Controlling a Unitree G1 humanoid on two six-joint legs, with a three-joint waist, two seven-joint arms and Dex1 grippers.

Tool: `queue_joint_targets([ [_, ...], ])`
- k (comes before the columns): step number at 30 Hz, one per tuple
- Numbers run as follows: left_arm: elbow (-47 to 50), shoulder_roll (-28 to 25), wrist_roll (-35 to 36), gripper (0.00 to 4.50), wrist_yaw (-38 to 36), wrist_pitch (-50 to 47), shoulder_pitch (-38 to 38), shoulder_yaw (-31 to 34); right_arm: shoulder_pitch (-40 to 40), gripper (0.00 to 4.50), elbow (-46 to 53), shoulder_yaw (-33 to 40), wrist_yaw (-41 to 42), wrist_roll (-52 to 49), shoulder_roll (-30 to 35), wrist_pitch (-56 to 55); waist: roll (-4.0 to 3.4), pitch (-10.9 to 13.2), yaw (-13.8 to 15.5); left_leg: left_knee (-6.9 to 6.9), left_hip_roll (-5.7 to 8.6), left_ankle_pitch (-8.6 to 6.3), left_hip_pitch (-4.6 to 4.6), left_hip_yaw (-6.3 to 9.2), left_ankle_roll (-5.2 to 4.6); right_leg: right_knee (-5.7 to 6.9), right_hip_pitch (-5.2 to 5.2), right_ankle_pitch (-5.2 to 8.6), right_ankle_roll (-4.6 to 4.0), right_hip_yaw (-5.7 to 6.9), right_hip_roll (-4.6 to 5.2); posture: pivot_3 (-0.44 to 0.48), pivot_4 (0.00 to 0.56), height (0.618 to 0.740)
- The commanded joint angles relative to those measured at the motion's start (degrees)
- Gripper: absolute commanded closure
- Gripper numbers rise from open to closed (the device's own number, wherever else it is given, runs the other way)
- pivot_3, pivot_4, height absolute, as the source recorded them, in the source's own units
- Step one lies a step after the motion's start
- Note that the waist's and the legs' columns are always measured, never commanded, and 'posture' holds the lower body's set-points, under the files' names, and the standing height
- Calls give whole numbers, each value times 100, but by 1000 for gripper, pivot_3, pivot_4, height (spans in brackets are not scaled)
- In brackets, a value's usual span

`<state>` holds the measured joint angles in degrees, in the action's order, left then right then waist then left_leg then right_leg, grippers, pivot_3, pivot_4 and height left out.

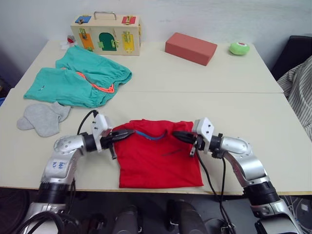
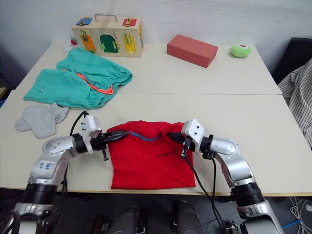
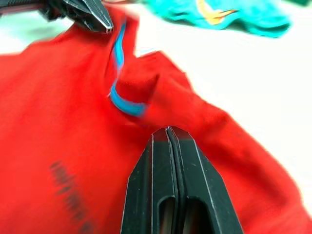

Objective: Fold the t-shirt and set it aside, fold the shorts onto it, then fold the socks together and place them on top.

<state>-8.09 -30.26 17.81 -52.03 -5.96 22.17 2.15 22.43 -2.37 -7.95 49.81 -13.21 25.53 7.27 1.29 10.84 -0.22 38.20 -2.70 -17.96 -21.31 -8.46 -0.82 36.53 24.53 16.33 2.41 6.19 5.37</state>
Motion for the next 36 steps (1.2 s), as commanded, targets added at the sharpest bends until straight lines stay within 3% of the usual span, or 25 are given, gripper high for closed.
queue_joint_targets([
  [1, -562, 300, -348, 4493, 797, 432, 411, 157, 132, 4500, -184, 238, -428, 162, -91, -92, 0, 0, 2, 0, 1, 0, -3, 0, 0, -1, 2, 0, 0, 0, 0, 0, 150, 740],
  [4, -771, 422, -332, 4493, 1016, 530, 582, 275, 143, 4500, -97, 314, -402, 49, -99, -45, 0, 0, -13, 0, 1, 0, -7, -2, -1, -2, 4, -1, 1, 0, 0, 0, 150, 740],
  [7, -459, 343, 141, 4493, 641, 286, 413, 459, 69, 4500, 171, 365, -197, -193, -57, 103, 0, 0, -85, -1, -3, 2, -6, -9, -1, -1, 4, -1, 1, -4, -5, 0, 150, 740],
  [12, 168, -322, 745, 4493, -130, -268, -117, 806, -19, 4500, 829, 374, 189, -723, 103, 657, 0, 0, -176, -7, -9, 6, -2, -7, 6, -2, 5, 0, 1, -5, -8, 0, 150, 740],
  [16, 915, -781, 1085, 4493, -647, -911, -735, 703, -112, 4500, 985, -53, 316, -491, 96, 675, 0, 0, -151, -10, -5, 6, 2, -1, 8, -3, 2, 1, 0, -4, -3, 0, 150, 740],
  [20, 1331, -624, 897, 4493, -562, -941, -1082, 369, -146, 4500, 658, -430, 202, -42, 20, 538, 0, 0, -114, -10, 1, 3, 1, 1, 8, -5, 1, 1, 0, -3, 5, 0, 150, 740],
  [26, 1128, -226, 69, 4493, 60, -451, -1112, -114, -242, 4500, -169, -175, 36, 209, 88, -21, 0, 0, -127, -10, 2, 4, -1, 1, 7, -5, 2, 0, 0, -3, 5, 0, 150, 740],
  [32, 626, -11, -262, 4493, 619, -149, -1170, 47, -492, 4500, -422, 363, -116, 50, 262, -117, 0, 0, -127, -12, 1, 4, 3, 0, 5, -5, 0, 0, 1, -2, 4, 0, 150, 740],
  [36, 446, 325, 295, 4493, 681, -66, -993, 533, -519, 4500, -566, 593, -264, 47, 225, -130, 3, -1, -127, -12, 1, 4, 5, 1, 3, -3, -1, 0, 1, -3, 6, 0, 150, 740],
])
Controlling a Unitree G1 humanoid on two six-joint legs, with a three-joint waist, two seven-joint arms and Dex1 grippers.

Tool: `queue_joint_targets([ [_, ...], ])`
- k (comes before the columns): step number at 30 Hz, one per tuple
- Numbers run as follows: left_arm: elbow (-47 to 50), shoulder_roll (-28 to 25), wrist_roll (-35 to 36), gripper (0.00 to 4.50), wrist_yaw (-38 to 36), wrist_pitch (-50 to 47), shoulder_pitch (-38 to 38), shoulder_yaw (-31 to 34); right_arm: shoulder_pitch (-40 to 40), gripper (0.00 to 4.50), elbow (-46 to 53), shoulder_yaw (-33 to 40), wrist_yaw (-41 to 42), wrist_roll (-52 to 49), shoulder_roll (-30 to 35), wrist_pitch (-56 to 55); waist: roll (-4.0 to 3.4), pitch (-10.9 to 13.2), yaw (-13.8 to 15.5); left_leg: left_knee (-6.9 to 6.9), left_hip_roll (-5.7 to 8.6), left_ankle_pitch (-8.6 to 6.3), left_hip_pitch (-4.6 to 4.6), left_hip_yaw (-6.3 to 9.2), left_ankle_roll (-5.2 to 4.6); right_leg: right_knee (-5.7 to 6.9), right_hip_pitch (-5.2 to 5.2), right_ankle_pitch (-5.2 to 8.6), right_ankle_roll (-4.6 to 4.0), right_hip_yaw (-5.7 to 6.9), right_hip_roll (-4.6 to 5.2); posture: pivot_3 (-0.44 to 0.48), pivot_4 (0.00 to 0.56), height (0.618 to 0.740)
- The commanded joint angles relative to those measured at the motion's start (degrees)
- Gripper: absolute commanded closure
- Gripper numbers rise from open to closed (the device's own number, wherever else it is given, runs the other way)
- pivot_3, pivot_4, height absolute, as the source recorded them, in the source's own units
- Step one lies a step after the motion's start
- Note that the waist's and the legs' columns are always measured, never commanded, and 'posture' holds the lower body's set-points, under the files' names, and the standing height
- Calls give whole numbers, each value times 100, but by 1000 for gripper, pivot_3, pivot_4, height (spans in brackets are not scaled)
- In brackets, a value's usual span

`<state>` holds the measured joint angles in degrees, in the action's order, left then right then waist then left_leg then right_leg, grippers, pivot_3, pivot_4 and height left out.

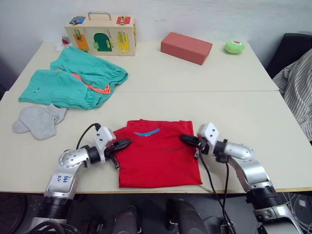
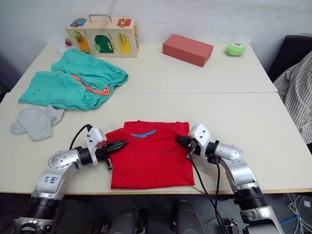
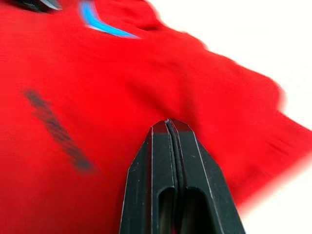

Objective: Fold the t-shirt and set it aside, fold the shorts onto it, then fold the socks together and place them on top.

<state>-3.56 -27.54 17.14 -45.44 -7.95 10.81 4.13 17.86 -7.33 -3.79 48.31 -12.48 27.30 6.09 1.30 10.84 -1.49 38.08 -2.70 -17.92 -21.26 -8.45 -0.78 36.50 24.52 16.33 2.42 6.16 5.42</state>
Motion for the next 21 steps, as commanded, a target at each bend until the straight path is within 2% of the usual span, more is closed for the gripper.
queue_joint_targets([
  [1, -14, 30, 396, 4493, -23, 116, 180, 384, -64, 4500, -54, 208, -110, -45, 45, 15, 2, -1, 0, 0, -1, 0, 0, 1, 0, 0, 0, 0, 0, 1, 0, 0, 150, 740],
  [7, 139, -564, 931, 4493, -702, -342, 335, 710, 126, 4500, 448, 293, 50, -367, 18, 385, 1, -1, -25, -2, -2, 1, 0, 1, 3, 1, 2, 0, 0, 1, -2, 0, 150, 740],
  [12, 580, -1037, 1168, 4493, -1134, -909, 86, 618, 450, 4500, 878, -229, 200, -335, -256, 642, -2, 1, -37, -6, -4, 1, 0, 0, 6, 0, 5, 0, 0, -1, -4, 0, 150, 740],
  [16, 728, -1004, 945, 4493, -1096, -835, -166, 474, 733, 4500, 260, -724, 105, 282, -490, 77, -2, 1, -26, -6, -3, 0, -2, 1, 7, -1, 5, 1, -1, 0, -3, 0, 150, 740],
  [21, 220, -605, 368, 4493, -670, -266, 26, 176, 955, 4500, -729, -623, -328, 675, -628, -632, -2, 1, 10, -2, 5, -1, -8, 1, 1, -7, 4, 0, 0, 2, 5, 0, 150, 740],
])
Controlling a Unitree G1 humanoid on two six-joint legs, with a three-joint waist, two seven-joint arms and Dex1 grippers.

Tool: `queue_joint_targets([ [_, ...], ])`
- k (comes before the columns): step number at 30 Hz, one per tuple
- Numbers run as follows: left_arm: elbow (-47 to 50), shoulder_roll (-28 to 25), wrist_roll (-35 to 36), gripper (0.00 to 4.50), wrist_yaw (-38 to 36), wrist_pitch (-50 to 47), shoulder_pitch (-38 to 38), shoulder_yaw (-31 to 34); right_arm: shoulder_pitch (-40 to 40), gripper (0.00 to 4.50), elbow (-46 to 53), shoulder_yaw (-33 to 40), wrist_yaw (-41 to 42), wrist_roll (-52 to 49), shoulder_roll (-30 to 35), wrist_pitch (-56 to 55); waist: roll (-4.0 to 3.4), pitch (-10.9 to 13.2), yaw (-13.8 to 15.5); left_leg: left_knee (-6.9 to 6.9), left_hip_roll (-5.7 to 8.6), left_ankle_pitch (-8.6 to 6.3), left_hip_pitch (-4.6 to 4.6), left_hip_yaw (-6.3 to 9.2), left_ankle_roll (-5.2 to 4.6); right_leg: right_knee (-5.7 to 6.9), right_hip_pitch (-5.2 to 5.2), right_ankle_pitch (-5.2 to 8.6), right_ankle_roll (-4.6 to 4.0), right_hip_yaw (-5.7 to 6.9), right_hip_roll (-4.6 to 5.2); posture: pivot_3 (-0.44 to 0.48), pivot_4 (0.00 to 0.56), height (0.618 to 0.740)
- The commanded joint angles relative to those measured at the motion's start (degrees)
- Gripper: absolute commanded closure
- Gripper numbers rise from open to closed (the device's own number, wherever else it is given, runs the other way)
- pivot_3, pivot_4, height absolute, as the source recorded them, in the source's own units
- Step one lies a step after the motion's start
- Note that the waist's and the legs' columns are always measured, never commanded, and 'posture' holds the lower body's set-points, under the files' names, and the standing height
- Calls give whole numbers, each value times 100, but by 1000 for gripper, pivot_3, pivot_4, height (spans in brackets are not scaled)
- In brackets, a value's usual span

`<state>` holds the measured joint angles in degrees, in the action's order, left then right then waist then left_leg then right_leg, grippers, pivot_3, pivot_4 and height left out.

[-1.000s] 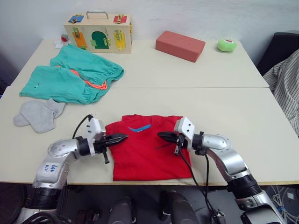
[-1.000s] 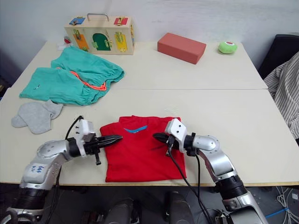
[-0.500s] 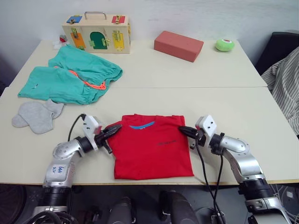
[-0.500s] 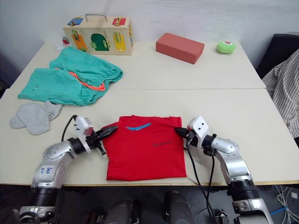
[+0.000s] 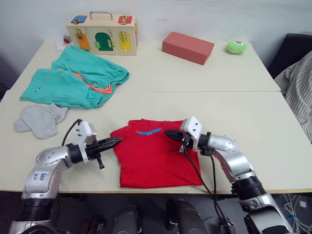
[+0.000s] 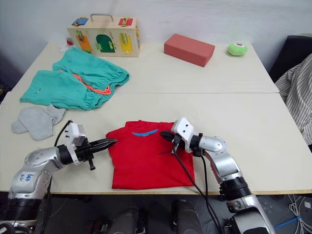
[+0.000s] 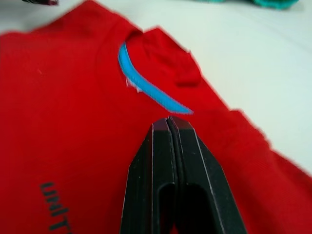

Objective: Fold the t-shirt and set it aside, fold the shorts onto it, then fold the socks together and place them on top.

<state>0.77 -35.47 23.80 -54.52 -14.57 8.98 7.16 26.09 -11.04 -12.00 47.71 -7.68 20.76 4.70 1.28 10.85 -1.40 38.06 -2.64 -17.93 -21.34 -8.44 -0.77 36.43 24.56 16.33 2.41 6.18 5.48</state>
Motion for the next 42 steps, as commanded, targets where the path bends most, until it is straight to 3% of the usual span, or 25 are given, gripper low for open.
queue_joint_targets([
  [1, -340, 274, -367, 4493, 312, 498, 286, -149, 142, 4500, -504, 272, -373, 227, 37, -618, 0, 0, -1, 1, 4, 0, 0, -1, -1, 1, -1, -1, 2, -1, 3, 0, 150, 740],
  [7, -1091, 785, -570, 4493, 635, 986, 876, -192, 40, 4500, -909, 766, -635, 69, 102, -909, 2, -1, -19, 0, -3, 1, 3, -1, 0, 3, -1, -2, 3, 2, -4, 0, 150, 740],
  [12, -1422, 898, -851, 4493, 721, 1015, 1138, -431, -143, 4500, -1039, 1021, -644, -30, 149, -919, 2, -1, -24, 0, -2, 2, 4, -4, -1, 5, -2, -2, 3, 1, -5, 0, 150, 740],
  [15, -1178, 957, -491, 4493, 519, 937, 1248, -296, -341, 4500, 73, 1591, -135, -1452, 98, -139, 2, -1, -17, 0, -4, 2, 3, -3, -1, 5, -1, -2, 3, 1, -6, 0, 150, 740],
  [17, -932, 931, -205, 4500, 316, 850, 1195, -183, -442, 4335, 553, 1664, 5, -1801, 257, 448, 2, -1, -15, -1, -5, 2, 0, -1, -2, 5, 0, -2, 3, 0, -6, 0, 150, 740],
  [19, -529, 672, 39, 4121, -62, 706, 1062, -115, -655, 3945, 1220, 1717, 262, -2310, 817, 1631, 0, 0, -20, 0, -5, 2, 0, -1, -3, 5, 1, -2, 3, -2, -4, 0, 150, 740],
  [24, 594, -38, 932, 2734, -922, 147, 670, 168, -756, 2305, 1894, 1955, 259, -3593, 2344, 4944, -4, 2, -26, -7, -8, -2, 3, 3, -4, -2, 0, 0, 1, -2, -4, 0, 150, 740],
  [28, 1331, -456, 1416, 1482, -1347, -261, 216, 253, -535, 909, 1570, 1731, 199, -3833, 2921, 6483, -4, 2, -22, -7, -9, -13, 4, 10, -26, -7, -3, 2, -4, 1, -2, 0, 150, 740],
  [31, 1624, -620, 1468, 566, -1419, -391, -144, 246, -328, 0, 1338, 1569, 57, -3872, 2875, 7224, -5, 2, -25, -10, -9, -17, 4, 8, -30, -8, -1, 4, -7, 0, -3, 0, 150, 740],
  [33, 1697, -637, 1359, 15, -1568, -169, -453, 254, -94, 0, 1141, 1504, -128, -3944, 2529, 7730, 1, -2, -23, -10, -11, -17, 5, 9, -30, -11, -2, 4, -7, 2, -6, 0, 150, 740],
  [42, 1616, -621, 1460, 15, -1586, -42, -699, 421, 449, 0, 1120, 1400, -633, -3928, 1180, 8609, 28, -18, -48, -17, -24, -21, 7, 10, -20, -16, -2, 7, -14, 3, -16, 0, 150, 740],
])
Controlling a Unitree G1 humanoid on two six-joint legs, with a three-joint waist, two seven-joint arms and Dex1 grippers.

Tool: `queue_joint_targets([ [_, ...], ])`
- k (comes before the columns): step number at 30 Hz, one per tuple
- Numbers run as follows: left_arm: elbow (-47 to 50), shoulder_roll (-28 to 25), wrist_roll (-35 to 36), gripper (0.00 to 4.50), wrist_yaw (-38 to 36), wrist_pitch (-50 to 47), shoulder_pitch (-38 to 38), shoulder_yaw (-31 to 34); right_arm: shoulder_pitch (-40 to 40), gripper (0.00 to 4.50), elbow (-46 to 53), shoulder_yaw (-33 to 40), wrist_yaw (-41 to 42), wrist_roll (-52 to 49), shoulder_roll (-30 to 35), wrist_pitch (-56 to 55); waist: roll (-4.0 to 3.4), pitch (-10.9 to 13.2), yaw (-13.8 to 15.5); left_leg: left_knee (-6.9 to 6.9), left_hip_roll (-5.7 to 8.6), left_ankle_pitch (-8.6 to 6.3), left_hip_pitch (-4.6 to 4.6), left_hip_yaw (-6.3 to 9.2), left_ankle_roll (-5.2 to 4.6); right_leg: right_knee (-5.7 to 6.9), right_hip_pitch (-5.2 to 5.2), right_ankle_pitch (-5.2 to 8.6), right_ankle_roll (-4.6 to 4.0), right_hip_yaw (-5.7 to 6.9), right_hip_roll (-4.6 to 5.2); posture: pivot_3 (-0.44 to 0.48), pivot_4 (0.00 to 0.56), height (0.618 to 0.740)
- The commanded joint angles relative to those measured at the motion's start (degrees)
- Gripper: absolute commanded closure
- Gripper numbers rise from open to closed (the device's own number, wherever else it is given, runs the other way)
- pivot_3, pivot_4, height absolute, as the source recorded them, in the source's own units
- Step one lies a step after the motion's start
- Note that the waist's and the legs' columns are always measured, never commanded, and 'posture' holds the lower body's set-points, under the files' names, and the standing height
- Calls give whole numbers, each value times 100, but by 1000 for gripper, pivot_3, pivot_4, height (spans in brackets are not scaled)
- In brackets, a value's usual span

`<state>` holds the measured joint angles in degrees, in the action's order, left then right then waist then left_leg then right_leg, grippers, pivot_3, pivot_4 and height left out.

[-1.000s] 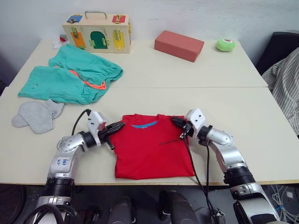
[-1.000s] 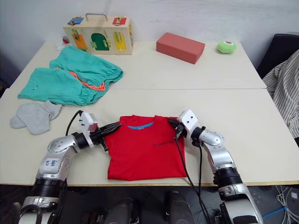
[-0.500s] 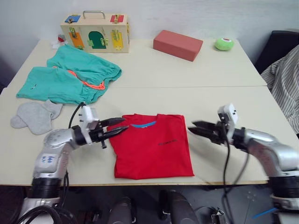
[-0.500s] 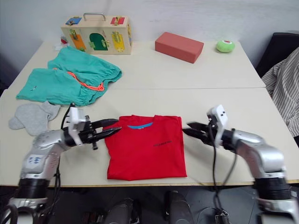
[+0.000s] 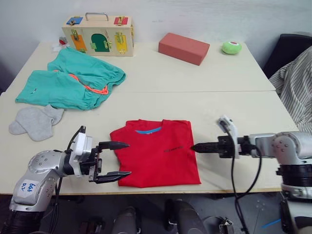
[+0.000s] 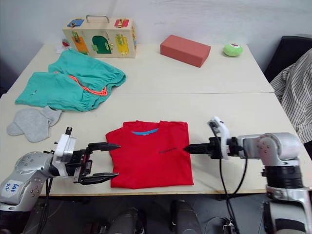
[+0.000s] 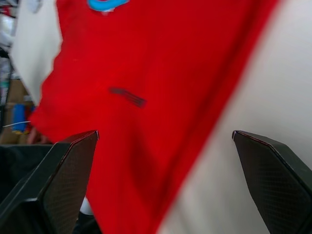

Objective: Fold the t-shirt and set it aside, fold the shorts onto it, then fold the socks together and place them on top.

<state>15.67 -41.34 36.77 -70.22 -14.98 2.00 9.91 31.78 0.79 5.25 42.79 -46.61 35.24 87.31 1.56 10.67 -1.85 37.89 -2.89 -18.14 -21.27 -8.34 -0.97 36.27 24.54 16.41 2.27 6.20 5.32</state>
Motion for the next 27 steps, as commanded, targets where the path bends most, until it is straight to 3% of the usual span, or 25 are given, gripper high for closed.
queue_joint_targets([
  [1, 120, -41, 168, 1, -23, -14, 2, 156, -102, 184, -91, -351, -175, 11, -349, 318, 0, 0, -5, -1, 0, 0, 0, 0, 1, -1, 0, 0, 0, 0, 0, 0, 150, 740],
  [4, 97, -49, 142, 0, -36, -2, 18, 171, -65, 845, -164, -351, -254, 112, -483, 251, 0, 0, -6, -3, 1, 4, -2, -2, 9, -4, 1, 0, 0, 0, 0, 0, 150, 740],
  [15, -313, 18, -40, 0, -83, 213, 333, 78, -264, 4462, -300, -147, -157, 238, -241, -54, 3, -2, 11, -15, 5, 4, -7, -4, 9, -25, 1, -1, 3, 3, 0, 0, 150, 740],
  [18, -292, 66, 5, 0, -64, 180, 395, 30, -393, 4462, -231, -67, -35, 284, 122, -188, 2, -1, 26, -14, 11, 5, -10, -4, 7, -31, -1, -7, 12, 2, 5, 0, 150, 740],
  [22, -298, 123, 40, 0, -71, 122, 468, -8, -694, 4462, -340, -94, 446, 587, 1112, -920, -12, 7, 153, -10, 29, -3, -25, -4, -19, -51, -1, -19, 34, 2, 20, 0, 150, 740],
  [27, -340, 182, 30, 0, -135, 93, 497, -112, -669, 4462, -1567, -291, 1411, 1162, 2451, -2111, -21, 12, 219, 4, 42, -17, -39, -14, -41, -83, -4, -32, 57, -3, 29, 0, 150, 740],
])
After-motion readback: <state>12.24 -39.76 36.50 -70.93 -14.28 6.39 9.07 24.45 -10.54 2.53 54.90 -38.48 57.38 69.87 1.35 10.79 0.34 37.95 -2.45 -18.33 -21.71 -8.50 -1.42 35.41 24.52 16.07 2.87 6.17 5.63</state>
